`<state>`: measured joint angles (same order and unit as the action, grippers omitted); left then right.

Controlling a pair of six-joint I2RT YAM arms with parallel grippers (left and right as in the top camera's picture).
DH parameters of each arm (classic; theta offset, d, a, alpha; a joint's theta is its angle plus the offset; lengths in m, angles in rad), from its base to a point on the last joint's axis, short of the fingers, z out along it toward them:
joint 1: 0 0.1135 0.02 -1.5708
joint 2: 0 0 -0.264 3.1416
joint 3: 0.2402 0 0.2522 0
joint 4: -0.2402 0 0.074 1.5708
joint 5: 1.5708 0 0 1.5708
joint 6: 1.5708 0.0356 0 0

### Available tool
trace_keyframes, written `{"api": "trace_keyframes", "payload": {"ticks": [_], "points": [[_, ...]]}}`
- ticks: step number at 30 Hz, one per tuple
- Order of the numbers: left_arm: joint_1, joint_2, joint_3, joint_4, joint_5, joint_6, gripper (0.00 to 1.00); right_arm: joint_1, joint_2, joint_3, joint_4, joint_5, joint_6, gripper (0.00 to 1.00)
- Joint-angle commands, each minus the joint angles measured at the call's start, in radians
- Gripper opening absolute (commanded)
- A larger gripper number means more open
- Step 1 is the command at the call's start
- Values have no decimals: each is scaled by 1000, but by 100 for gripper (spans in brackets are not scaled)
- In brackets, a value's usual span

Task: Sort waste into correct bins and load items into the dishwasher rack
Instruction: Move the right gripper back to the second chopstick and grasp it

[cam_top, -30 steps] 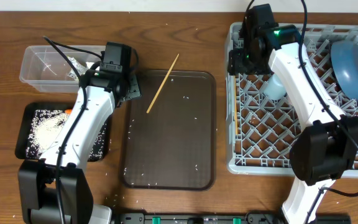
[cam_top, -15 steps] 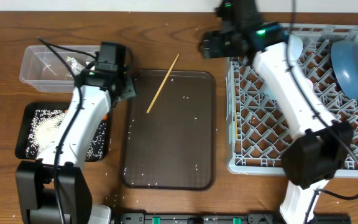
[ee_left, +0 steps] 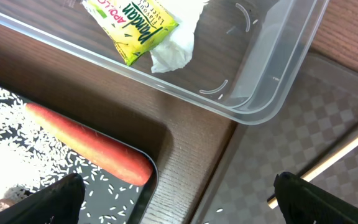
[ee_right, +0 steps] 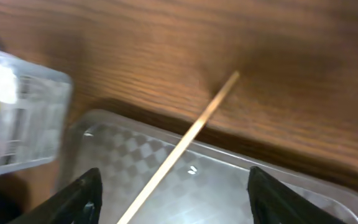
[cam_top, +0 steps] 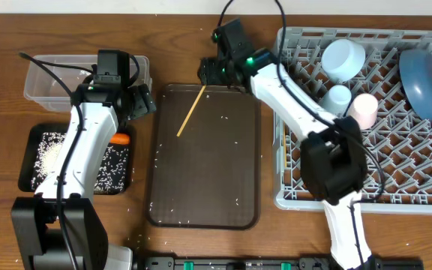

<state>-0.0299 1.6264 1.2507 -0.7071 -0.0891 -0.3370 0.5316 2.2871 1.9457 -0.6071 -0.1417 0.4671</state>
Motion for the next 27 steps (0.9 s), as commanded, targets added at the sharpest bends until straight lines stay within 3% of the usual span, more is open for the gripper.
{"api": "trace_keyframes", "payload": {"ticks": [1,18,21,27], "points": [[2,-22,1,-4,-13,3,98,22,35,10,20,-24,47,66],[2,-22,1,-41,-28,2,98,87,190,8,105,-66,150,64],[2,-22,1,-51,-28,2,98,98,227,8,138,-69,177,58],[2,-22,1,-60,-28,2,98,102,253,8,128,-76,180,31]]}}
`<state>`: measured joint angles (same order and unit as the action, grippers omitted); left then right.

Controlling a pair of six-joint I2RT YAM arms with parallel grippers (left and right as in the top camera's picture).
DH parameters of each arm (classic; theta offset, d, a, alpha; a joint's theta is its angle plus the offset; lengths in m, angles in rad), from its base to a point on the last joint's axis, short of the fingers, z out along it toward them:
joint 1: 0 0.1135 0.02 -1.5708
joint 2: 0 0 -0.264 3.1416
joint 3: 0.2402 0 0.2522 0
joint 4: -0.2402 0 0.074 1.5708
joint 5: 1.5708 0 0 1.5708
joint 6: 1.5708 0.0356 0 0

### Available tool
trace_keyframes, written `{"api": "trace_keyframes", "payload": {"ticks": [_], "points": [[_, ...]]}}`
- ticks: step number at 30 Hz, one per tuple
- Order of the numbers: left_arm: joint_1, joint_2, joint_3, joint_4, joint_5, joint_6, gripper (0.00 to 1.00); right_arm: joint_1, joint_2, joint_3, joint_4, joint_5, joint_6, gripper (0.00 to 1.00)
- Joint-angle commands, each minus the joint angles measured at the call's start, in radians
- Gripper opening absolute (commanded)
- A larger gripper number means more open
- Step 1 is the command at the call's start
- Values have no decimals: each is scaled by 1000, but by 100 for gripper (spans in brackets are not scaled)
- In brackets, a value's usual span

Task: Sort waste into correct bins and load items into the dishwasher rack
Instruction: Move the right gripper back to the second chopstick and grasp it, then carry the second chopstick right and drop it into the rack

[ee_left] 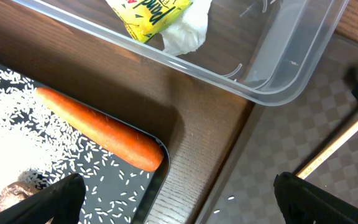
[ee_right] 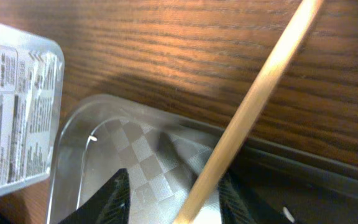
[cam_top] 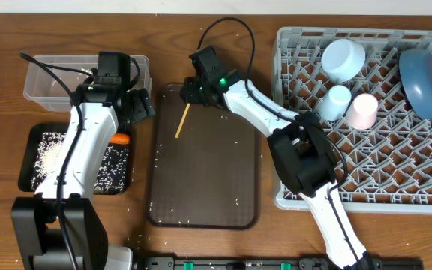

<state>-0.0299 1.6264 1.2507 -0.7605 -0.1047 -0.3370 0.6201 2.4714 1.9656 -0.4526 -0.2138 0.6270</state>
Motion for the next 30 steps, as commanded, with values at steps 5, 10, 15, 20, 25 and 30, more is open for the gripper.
{"api": "trace_keyframes", "payload": {"ticks": [5,10,15,20,25,30], "points": [[2,-22,0,-6,-12,2,98,11,69,-11,-32,-5,20,18],[2,-22,1,-5,-12,2,98,0,56,-10,-37,-80,-24,10],[2,-22,0,-5,-12,2,98,-16,19,-9,-45,-94,-62,1],[2,-22,1,-5,-12,2,98,-41,-50,-9,-92,-105,-142,1],[2,-22,1,-5,-12,2,98,-87,-176,-9,-182,-105,-238,1],[2,-21,1,-5,-12,2,98,-165,-366,-9,-340,-70,-292,1]]}}
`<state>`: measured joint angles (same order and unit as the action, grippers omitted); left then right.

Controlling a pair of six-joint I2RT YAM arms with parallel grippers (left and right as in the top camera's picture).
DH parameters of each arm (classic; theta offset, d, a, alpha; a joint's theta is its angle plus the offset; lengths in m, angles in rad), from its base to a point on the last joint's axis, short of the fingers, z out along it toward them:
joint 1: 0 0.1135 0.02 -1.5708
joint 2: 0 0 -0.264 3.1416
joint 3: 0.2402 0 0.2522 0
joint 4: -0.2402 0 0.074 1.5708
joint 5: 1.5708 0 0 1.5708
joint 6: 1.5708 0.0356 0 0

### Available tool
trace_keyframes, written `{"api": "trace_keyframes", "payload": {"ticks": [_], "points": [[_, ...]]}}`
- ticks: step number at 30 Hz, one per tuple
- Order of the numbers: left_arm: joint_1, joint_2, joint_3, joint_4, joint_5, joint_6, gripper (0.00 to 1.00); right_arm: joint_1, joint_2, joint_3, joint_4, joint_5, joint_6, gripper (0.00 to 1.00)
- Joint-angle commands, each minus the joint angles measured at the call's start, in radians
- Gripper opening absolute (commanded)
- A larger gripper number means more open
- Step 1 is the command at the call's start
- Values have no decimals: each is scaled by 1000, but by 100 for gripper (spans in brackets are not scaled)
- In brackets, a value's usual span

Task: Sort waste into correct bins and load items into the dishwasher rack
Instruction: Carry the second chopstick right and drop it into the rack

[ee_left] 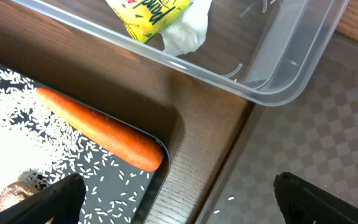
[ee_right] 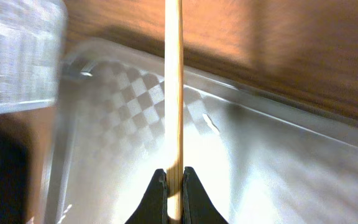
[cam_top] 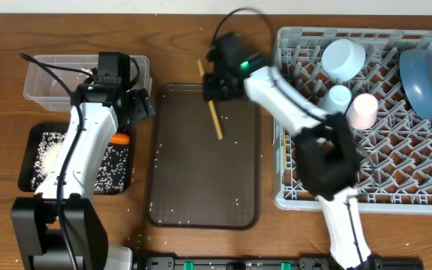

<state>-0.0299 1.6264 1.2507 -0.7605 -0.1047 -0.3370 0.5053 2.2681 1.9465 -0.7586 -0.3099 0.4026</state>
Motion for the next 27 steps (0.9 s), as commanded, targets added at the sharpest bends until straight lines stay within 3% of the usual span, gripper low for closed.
{"api": "trace_keyframes", "payload": {"ticks": [1,6,11,21,27], "points": [[2,-21,1,-5,-12,2,98,-66,-198,10,-64,50,-68,1],[2,-21,1,-5,-12,2,98,-154,-348,10,-224,210,-67,1],[2,-21,1,-5,-12,2,98,-195,-351,-9,-344,322,-62,1],[2,-21,0,-13,-12,2,98,-206,-335,-225,-249,376,-44,1],[2,-21,1,-17,-12,2,98,-233,-335,-253,-243,382,-45,1]]}}
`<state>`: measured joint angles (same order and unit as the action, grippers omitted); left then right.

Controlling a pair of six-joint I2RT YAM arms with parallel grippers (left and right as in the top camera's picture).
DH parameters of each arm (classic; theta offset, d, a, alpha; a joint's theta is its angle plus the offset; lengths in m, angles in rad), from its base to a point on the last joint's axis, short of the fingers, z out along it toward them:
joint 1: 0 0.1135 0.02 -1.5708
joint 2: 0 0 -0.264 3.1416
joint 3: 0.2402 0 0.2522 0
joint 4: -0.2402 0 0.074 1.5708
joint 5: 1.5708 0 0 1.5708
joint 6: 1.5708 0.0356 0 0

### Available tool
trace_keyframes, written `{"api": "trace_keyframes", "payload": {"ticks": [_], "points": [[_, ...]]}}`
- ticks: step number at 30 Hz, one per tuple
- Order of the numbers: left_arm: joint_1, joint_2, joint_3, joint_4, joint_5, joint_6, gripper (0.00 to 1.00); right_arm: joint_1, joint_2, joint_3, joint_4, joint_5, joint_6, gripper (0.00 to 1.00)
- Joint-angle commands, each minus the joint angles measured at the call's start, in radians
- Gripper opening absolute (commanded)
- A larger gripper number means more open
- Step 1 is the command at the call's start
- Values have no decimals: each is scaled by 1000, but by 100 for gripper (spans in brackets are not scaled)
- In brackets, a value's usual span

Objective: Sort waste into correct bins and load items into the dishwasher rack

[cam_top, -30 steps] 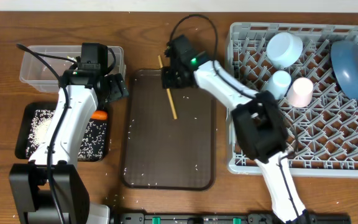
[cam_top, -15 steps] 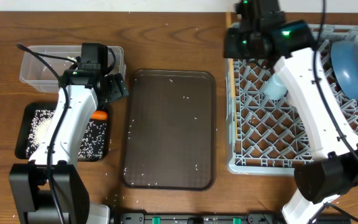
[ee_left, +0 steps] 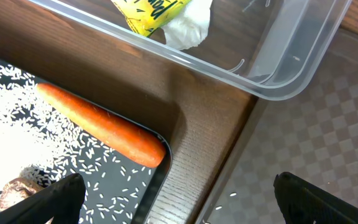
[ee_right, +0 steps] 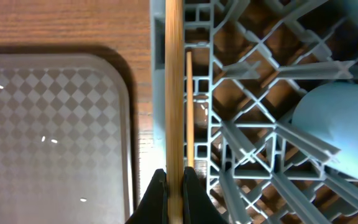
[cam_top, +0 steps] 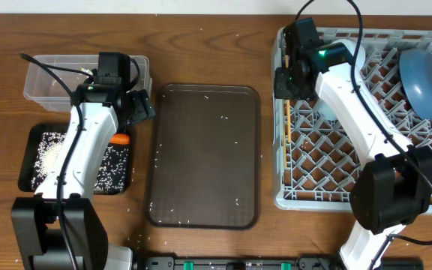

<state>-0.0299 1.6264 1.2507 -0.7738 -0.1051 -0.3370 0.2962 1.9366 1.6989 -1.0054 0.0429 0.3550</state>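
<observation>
My right gripper [ee_right: 174,186] is shut on a wooden chopstick [ee_right: 174,87]. It holds the stick lengthwise over the left edge of the grey dishwasher rack [ee_right: 260,134]. A second, thinner stick [ee_right: 189,112] lies in the rack just beside it. From overhead the right gripper [cam_top: 286,81] is at the rack's [cam_top: 366,187] near-left corner, with the chopstick [cam_top: 286,124] along the rack wall. My left gripper [ee_left: 179,205] is open and holds nothing, hovering over the table between the clear bin [ee_left: 278,59] and the black tray [ee_left: 138,186]. In the overhead view the left gripper [cam_top: 139,105] is left of the brown tray [cam_top: 205,150].
A carrot [ee_left: 101,121] lies on the black tray among rice grains [ee_left: 11,99]. The clear bin holds a yellow juice carton [ee_left: 145,12] and a crumpled tissue [ee_left: 188,22]. A blue bowl [cam_top: 424,71] and a light blue cup [ee_right: 340,130] sit in the rack. Rice is scattered on the brown tray.
My right gripper, still shut on the chopstick, has moved right from above the brown tray's far end to the rack's left edge. The left arm has barely shifted.
The chopstick first lay slanted on the brown tray's far left part, with my right gripper open near its upper end. Then the jaws stood around it. Then they were shut on it above the tray. Now it hangs over the rack. The left gripper stayed open by the bin.
</observation>
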Motion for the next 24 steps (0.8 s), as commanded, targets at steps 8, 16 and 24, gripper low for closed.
{"api": "trace_keyframes", "payload": {"ticks": [8,16,24], "points": [[2,-21,0,-3,-11,2,98,-27,-4,-5,14,29,-57,54],[2,-21,1,-4,-12,2,98,-27,-13,-4,14,16,-57,59],[2,-21,1,-4,-12,2,98,-27,-188,10,-22,-25,-113,65]]}}
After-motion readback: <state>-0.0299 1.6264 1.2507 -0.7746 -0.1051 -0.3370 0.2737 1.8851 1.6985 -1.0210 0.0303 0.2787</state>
